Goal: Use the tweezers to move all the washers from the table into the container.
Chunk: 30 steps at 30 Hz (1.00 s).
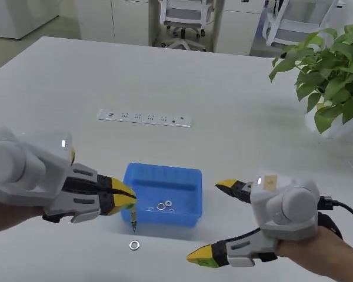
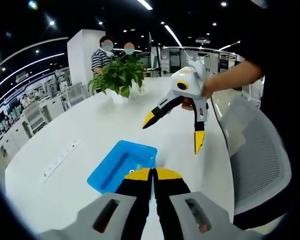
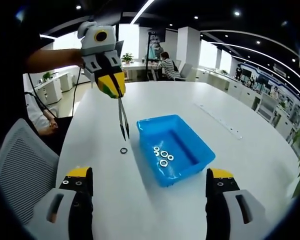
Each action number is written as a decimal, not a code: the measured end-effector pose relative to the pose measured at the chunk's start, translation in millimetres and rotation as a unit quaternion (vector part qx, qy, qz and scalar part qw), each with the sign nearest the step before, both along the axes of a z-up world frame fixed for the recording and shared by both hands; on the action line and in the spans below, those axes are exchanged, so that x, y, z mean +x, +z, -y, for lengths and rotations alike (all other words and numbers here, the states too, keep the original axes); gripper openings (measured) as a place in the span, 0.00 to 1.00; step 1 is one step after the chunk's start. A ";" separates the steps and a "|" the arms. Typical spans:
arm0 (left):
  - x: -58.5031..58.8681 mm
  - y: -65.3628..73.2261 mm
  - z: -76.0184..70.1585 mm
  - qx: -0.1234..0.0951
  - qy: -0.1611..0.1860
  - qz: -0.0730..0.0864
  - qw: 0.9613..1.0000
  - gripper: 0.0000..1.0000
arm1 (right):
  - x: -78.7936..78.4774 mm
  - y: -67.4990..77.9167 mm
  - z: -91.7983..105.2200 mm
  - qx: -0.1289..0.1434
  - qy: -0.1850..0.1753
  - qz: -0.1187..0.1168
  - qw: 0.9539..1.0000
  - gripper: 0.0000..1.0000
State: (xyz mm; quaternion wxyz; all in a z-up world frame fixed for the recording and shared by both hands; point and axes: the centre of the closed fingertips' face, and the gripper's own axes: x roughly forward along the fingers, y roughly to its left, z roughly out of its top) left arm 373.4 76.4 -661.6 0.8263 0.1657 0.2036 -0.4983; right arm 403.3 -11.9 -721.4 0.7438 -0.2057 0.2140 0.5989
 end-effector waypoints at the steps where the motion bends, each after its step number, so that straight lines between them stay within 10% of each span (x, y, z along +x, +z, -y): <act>1: -0.5 -1.1 -0.2 0.000 0.000 -0.001 1.000 0.05 | -0.6 -0.4 0.0 0.000 0.001 0.000 1.000 0.95; 30: -4.2 -31.2 -2.3 0.008 0.005 -0.017 1.000 0.05 | -8.1 -6.9 -2.9 -0.005 0.010 -0.006 1.000 0.92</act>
